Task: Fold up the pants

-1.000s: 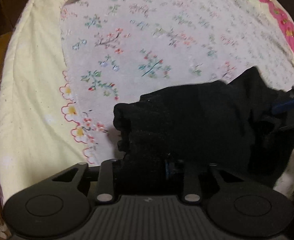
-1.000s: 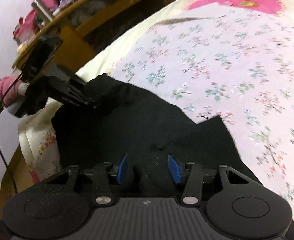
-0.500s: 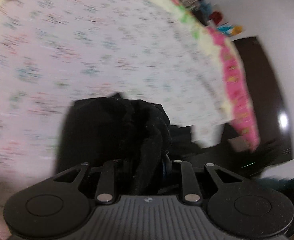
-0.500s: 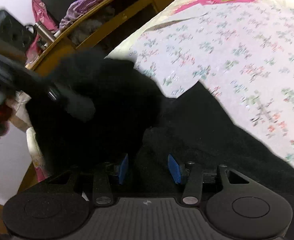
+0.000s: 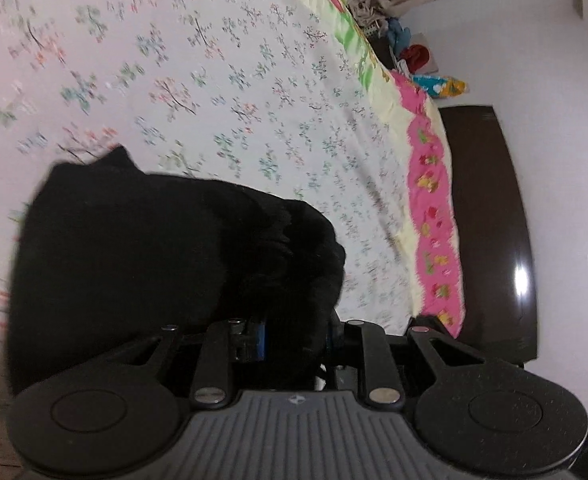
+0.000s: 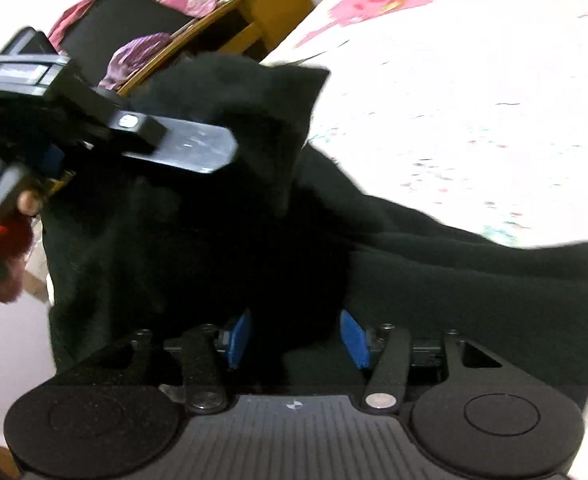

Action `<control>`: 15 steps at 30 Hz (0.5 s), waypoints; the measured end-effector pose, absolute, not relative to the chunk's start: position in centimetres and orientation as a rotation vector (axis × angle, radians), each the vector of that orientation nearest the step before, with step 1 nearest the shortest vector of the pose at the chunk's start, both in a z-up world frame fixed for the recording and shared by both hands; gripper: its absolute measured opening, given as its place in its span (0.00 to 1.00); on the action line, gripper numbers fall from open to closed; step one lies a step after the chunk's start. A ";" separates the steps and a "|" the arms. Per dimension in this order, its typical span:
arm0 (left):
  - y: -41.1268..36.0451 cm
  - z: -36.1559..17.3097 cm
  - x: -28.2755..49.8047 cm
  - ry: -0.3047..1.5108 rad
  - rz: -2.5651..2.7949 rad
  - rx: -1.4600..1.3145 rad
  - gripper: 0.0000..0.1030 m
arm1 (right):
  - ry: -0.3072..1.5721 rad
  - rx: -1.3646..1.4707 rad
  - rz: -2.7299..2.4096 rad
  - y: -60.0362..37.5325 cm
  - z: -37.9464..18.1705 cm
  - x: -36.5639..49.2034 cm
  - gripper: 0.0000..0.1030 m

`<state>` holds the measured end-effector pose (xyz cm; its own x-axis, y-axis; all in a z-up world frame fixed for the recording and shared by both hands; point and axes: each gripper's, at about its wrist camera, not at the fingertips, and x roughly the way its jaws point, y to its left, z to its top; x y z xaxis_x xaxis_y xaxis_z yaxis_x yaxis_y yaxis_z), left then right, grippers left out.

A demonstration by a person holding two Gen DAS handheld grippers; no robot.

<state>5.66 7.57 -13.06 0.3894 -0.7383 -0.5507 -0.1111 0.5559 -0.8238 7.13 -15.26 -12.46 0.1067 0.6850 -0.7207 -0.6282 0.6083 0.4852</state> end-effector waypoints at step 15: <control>-2.3 -17.4 8.5 1.196 -0.479 -0.853 0.38 | 1.114 0.141 0.741 -25.2 -11.5 7.2 0.38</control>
<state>8.53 -2.28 -17.42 0.3225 -0.7262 -0.6071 -0.1061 0.6096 -0.7856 7.15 -25.16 -11.48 0.2321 0.6043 -0.7622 -0.4694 0.7559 0.4564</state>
